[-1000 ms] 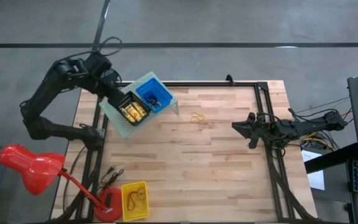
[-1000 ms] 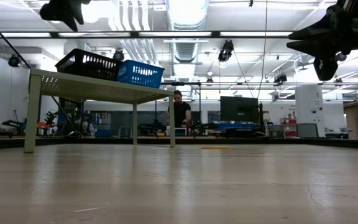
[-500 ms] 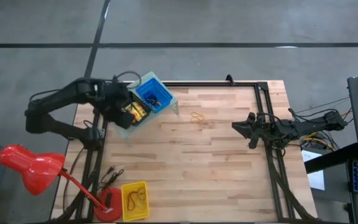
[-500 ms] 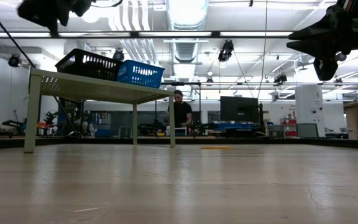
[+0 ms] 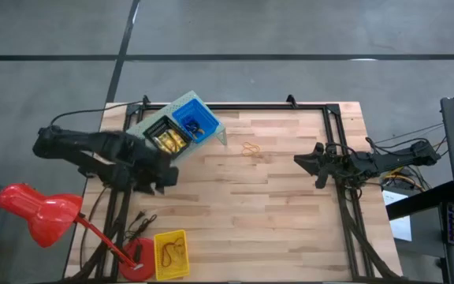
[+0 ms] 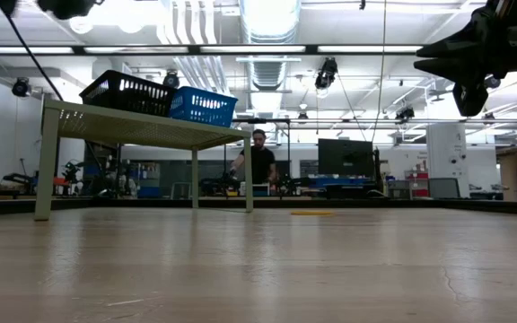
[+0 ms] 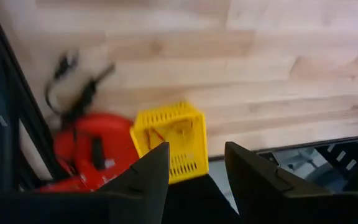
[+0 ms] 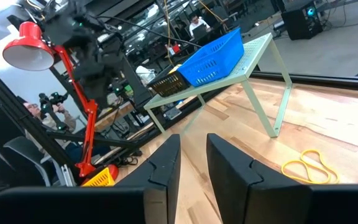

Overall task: Pick & Place Office Desk Supplies
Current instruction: Put the yellow basket on the shelf

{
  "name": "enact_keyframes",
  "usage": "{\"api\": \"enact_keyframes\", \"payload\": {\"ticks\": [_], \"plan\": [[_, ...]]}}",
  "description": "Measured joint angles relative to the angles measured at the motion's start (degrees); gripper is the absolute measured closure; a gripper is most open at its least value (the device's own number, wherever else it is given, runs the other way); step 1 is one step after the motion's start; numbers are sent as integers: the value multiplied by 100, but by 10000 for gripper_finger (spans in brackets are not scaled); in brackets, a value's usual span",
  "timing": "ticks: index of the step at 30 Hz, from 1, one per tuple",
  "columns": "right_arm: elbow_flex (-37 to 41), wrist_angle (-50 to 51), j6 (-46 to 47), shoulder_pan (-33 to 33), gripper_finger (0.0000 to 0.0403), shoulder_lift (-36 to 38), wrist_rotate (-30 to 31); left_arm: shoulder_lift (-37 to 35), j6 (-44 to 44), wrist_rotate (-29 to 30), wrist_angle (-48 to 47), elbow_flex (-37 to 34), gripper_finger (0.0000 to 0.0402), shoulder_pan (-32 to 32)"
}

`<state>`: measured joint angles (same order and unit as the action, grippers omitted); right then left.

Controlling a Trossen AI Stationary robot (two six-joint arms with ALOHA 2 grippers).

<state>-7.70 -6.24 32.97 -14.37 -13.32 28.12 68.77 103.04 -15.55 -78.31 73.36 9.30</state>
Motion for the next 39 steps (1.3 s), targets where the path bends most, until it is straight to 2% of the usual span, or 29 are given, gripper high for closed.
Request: {"api": "enact_keyframes", "payload": {"ticks": [10, 16, 22, 28, 33, 39], "plan": [[0, -2, 0, 0, 319, 0, 0, 7, 2743, -103, 1456, -780, 243, 1815], [0, -2, 1, 1, 328, 0, 2, 7, 3716, -123, 2010, -1366, 243, 2461], [0, 0, 2, 0, 335, 0, 2, 8, 3826, -414, 2737, -1998, 243, 2691], [0, -2, 0, 2, 330, 0, 0, 11, 3861, -453, 3800, -2656, 243, 2795], [0, 0, 0, 2, 323, 0, 2, 11, 4236, -550, 4784, -3214, 243, 2879], [0, -1, 1, 1, 319, -1, 1, 11, 4694, -702, 5474, -3654, 243, 3041]]}}
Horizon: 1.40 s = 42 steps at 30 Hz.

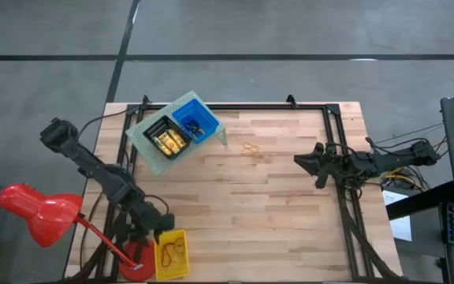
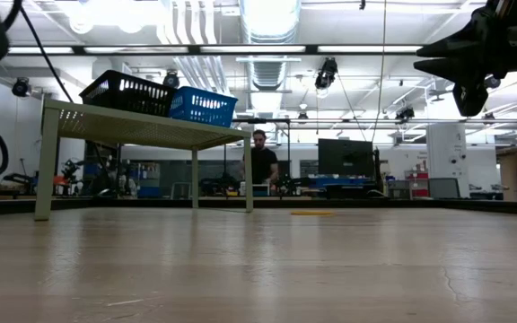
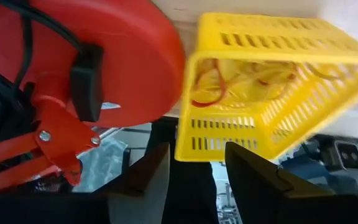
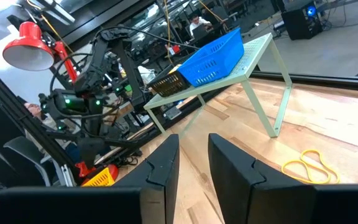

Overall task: Pick & Place Office Desk Supplies
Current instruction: Put the yellow basket on the shelf

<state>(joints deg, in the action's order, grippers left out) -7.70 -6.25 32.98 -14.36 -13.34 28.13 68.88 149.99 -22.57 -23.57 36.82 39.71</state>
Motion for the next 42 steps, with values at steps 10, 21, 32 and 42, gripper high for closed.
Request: {"api": "enact_keyframes", "payload": {"ticks": [10, 21, 32, 42], "plan": [[0, -1, 1, 1, 330, -1, 0, 19, 327, -129, 195, -278, 244, 75], [0, -1, -1, 1, 329, -5, 1, 735, 258, -300, 946, -271, 264, 87], [0, -1, 0, 1, 323, -27, 1, 966, 302, -298, 933, -271, 266, 120], [0, -1, 1, -1, 335, -27, 1, 1165, 285, -254, 1097, -273, 271, 120]]}}
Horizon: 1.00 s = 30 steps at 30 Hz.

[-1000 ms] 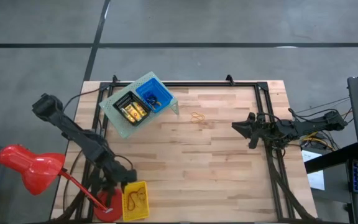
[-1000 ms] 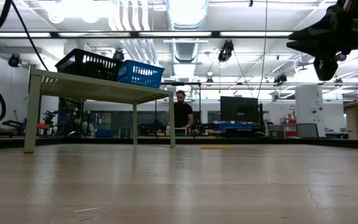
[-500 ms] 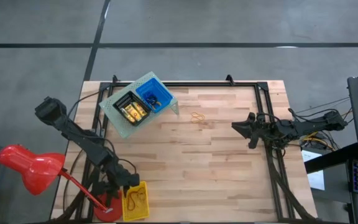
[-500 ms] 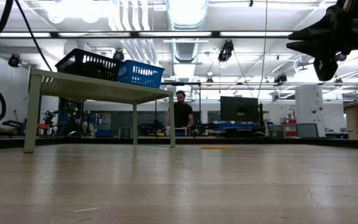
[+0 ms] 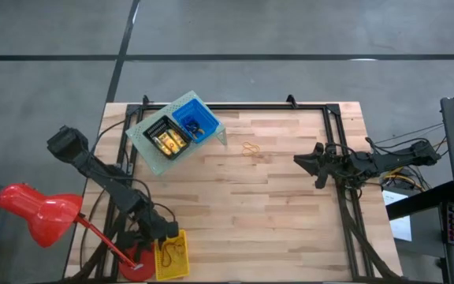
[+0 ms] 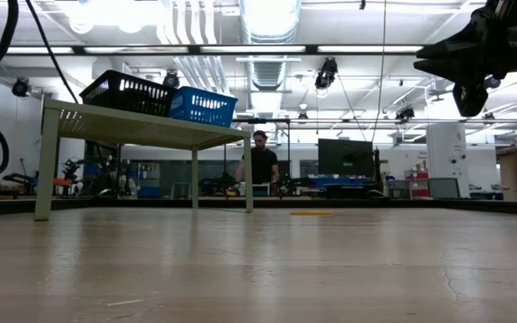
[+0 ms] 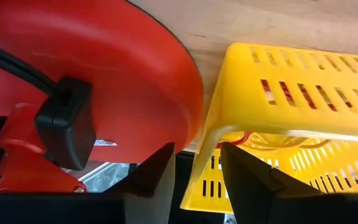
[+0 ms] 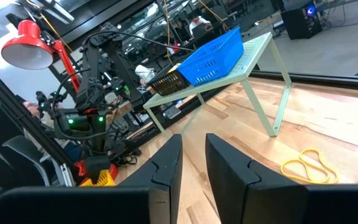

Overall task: Pick & Place Office Desk Supplies
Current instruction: Put the yellow basket on the shelf

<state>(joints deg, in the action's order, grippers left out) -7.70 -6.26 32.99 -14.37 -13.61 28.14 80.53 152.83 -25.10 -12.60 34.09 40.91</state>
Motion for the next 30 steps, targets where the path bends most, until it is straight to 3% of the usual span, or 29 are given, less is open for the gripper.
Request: {"api": "enact_keyframes", "payload": {"ticks": [17, 30], "plan": [[0, 2, -2, 0, 323, 0, 0, -2, -41, 90, 27, 0, 388, 2], [0, 0, 0, 1, 331, 0, -1, -93, 2, 153, 262, 7, 390, 2]]}}
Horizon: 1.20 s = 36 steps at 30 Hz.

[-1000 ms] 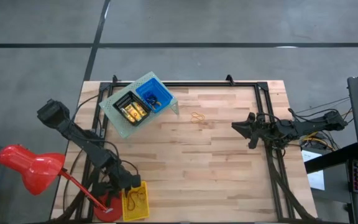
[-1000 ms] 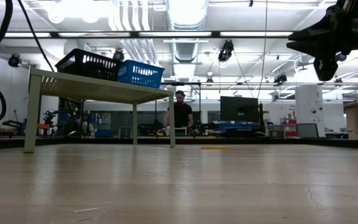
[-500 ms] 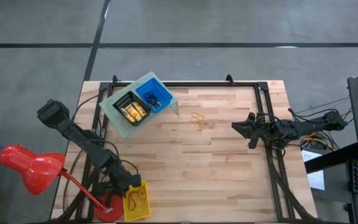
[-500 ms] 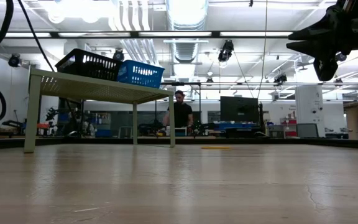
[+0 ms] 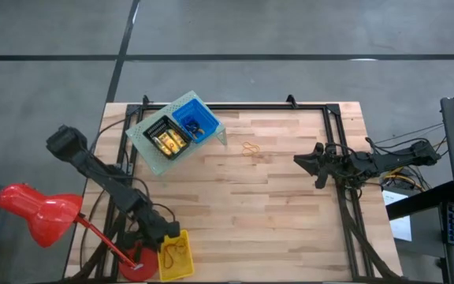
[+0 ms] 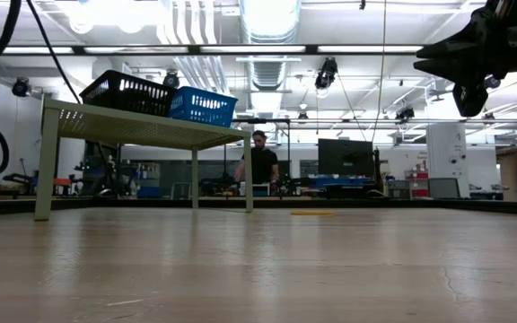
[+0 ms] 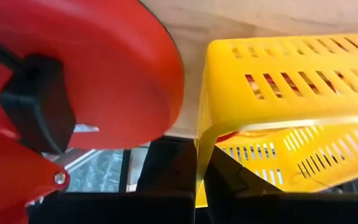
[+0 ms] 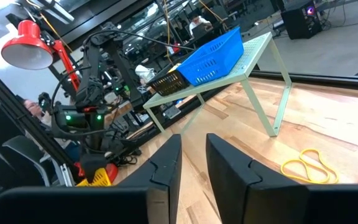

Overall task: Pick & Place Office Desk Supplies
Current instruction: Put the yellow basket on the shelf

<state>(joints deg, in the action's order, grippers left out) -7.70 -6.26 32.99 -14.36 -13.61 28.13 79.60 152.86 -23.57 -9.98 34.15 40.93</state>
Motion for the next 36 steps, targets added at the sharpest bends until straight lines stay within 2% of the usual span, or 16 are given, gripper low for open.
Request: {"api": "enact_keyframes", "payload": {"ticks": [4, 7, 13, 20, 30, 36], "plan": [[0, 0, -1, 1, 326, 0, -1, -266, 122, 0, -40, 2, 390, 2], [0, 0, 1, 0, 322, 0, -1, -557, 219, 19, -404, 4, 391, 9], [0, 0, -1, -1, 324, 0, -1, -1226, 425, 467, -1149, 4, 391, 28], [0, 2, -2, -1, 334, 0, -1, -1957, 898, 530, -1745, 4, 391, 28], [0, 2, -2, -1, 326, 0, -1, -2745, 924, 1089, -2130, 6, 391, 28], [0, 0, -2, -1, 321, 0, 1, -3165, 918, 1645, -2426, 6, 391, 28]]}}
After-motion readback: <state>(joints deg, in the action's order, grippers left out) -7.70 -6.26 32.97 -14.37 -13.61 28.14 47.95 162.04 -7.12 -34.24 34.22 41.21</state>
